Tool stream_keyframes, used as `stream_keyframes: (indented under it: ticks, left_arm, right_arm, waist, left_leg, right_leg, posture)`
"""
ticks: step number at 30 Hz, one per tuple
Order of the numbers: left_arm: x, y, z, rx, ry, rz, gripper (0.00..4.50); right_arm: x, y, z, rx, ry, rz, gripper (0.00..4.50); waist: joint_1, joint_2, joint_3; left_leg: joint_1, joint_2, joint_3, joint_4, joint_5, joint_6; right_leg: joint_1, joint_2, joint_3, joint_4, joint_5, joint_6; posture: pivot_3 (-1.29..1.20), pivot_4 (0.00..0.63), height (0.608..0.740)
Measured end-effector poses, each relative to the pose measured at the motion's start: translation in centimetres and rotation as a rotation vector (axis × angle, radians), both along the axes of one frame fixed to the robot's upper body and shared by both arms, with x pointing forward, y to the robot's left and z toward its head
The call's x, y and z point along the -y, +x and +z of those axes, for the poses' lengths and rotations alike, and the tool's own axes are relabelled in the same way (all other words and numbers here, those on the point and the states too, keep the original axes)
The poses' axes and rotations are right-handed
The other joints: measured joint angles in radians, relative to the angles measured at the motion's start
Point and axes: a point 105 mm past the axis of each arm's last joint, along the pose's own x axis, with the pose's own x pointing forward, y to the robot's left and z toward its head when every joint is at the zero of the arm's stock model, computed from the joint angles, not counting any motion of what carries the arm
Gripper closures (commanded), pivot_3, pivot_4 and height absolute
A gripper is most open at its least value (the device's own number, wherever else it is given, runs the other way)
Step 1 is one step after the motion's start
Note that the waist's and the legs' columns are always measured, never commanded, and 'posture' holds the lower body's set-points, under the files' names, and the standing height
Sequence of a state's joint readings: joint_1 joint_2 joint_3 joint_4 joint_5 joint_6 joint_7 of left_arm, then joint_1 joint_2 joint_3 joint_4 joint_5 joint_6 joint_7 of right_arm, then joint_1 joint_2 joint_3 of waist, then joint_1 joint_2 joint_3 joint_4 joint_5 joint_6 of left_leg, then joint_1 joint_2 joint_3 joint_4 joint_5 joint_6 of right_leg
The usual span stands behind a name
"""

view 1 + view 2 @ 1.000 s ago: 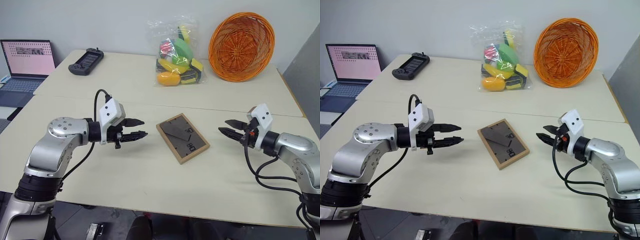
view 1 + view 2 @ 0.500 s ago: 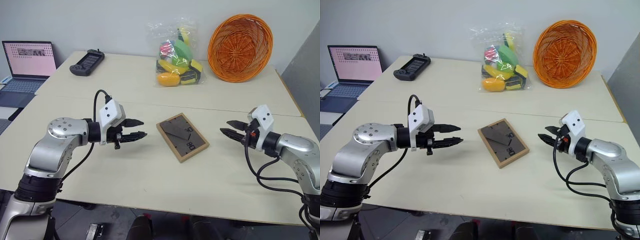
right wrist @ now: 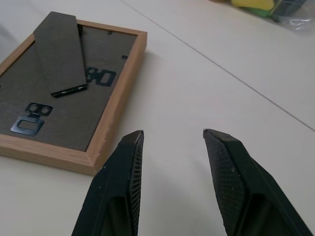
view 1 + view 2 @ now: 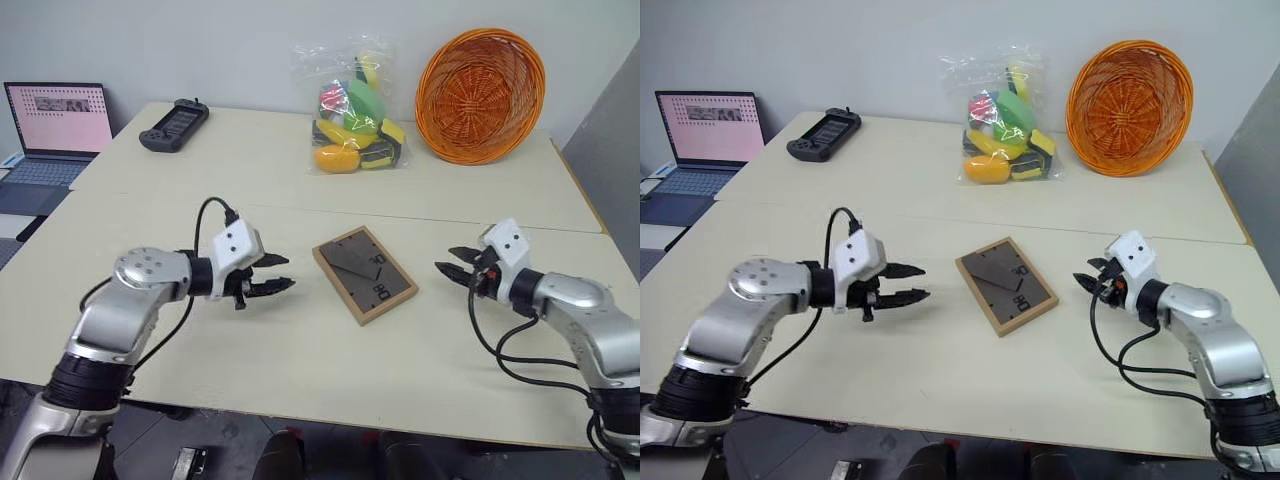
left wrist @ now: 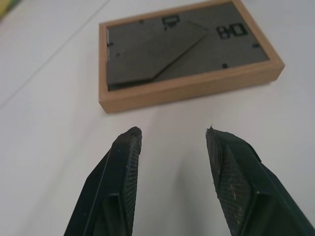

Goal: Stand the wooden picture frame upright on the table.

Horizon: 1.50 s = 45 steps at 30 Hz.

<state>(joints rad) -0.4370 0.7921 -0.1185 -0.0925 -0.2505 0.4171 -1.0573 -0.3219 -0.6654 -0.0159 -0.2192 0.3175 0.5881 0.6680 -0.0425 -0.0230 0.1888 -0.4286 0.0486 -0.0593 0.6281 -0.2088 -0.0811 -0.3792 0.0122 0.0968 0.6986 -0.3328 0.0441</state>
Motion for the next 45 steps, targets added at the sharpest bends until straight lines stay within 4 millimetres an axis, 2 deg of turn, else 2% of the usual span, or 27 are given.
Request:
stream_keyframes:
  ticks: [6, 10, 15, 21, 24, 29, 31, 34, 42, 45]
  left_arm:
    - [0.4, 1.0, -2.0, -0.007, 0.02, 0.017, 2.26]
    - [1.0, 2.7, -1.6, 0.027, 0.002, 0.037, 2.26]
    - [2.5, 3.5, -1.7, 0.022, -0.045, 0.019, 3.2]
    - [3.1, 3.1, -1.6, 0.001, -0.05, -0.033, 4.46]
    - [2.9, 3.0, -1.3, 0.007, -0.037, -0.042, 4.46]
    - [1.8, 2.7, -0.4, 0.013, -0.033, -0.026, 4.5]
    - [1.4, 2.6, 0.0, 0.013, -0.037, -0.02, 4.5]
    - [1.4, 2.4, 0.0, 0.014, -0.041, -0.024, 4.5]
    - [2.0, 2.0, -0.5, -0.007, -0.042, -0.045, 4.5]
    - [2.6, 2.0, -1.6, -0.041, -0.017, -0.056, 4.5]
  right_arm:
    - [-0.7, 0.3, 0.4, 0.028, 0.001, 0.011, 2.48]
    - [-1.0, 0.5, 0.7, 0.041, 0.018, 0.008, 2.48]
    - [-0.9, 0.6, 0.8, 0.039, 0.018, -0.001, 2.48]
    - [-0.3, 0.9, 0.6, 0.042, -0.001, -0.03, 2.48]
    - [0.9, 1.6, 0.1, 0.032, -0.02, -0.095, 2.48]
    - [1.3, 2.0, -0.2, 0.029, -0.002, -0.117, 3.29]
    - [1.2, 1.9, -0.2, 0.028, 0.004, -0.109, 3.88]
    - [1.0, 1.9, -0.2, 0.035, 0.01, -0.097, 4.46]
    - [-0.8, 1.7, -0.9, 0.013, 0.003, -0.03, 4.46]
    - [-1.6, 1.9, -1.6, 0.0, -0.04, -0.011, 4.46]
  waist:
    - [0.002, 0.0, 0.0]
    - [0.004, 0.0, 0.0]
    - [0.004, 0.0, 0.0]
    - [0.002, 0.0, 0.0]
    - [0.001, 0.0, 0.0]
    - [0.0, 0.0, 0.0]
    - [0.001, 0.0, 0.0]
    - [0.001, 0.0, 0.0]
    - [0.001, 0.0, 0.0]
    - [0.001, 0.0, 0.0]
  left_leg:
    - [0.0, 0.0, 0.0, 0.0, 0.0, 0.0]
    - [0.0, 0.0, 0.0, 0.001, 0.0, 0.0]
    - [0.0, 0.0, 0.0, 0.001, 0.0, 0.0]
    - [0.0, 0.0, 0.0, 0.001, 0.0, 0.0]
    - [0.0, 0.0, 0.0, 0.002, 0.0, 0.0]
    - [0.0, 0.0, 0.0, 0.001, 0.0, 0.0]
    - [0.0, 0.0, 0.0, 0.001, 0.0, 0.0]
    - [0.0, 0.0, 0.0, 0.002, 0.0, 0.0]
    - [0.0, 0.0, 0.0, 0.002, 0.0, 0.0]
    - [0.0, -0.001, 0.0, 0.002, 0.0, 0.0]
  right_leg:
    - [0.0, 0.0, 0.0, 0.0, 0.0, 0.0]
    - [0.0, 0.0, 0.0, 0.001, 0.0, 0.0]
    - [0.0, 0.0, 0.0, 0.001, 0.0, 0.0]
    - [0.0, 0.0, 0.0, 0.002, 0.0, 0.0]
    - [0.0, 0.0, 0.0, 0.002, 0.0, 0.0]
    - [0.0, 0.0, 0.0, 0.003, 0.0, 0.0]
    - [0.0, 0.0, 0.0, 0.003, 0.0, 0.0]
    - [0.0, 0.0, 0.0, 0.003, 0.0, 0.0]
    - [0.0, 0.0, 0.0, 0.004, 0.0, 0.0]
    - [0.0, 0.0, 0.0, 0.004, 0.0, 0.0]
  posture:
    - [0.0, 0.15, 0.74]
    - [0.0, 0.15, 0.74]
    - [0.0, 0.15, 0.74]
    - [0.0, 0.15, 0.74]
    - [0.0, 0.15, 0.74]
    - [0.0, 0.15, 0.74]
    - [0.0, 0.15, 0.74]
    - [0.0, 0.15, 0.74]
    - [0.0, 0.15, 0.74]
    - [0.0, 0.15, 0.74]
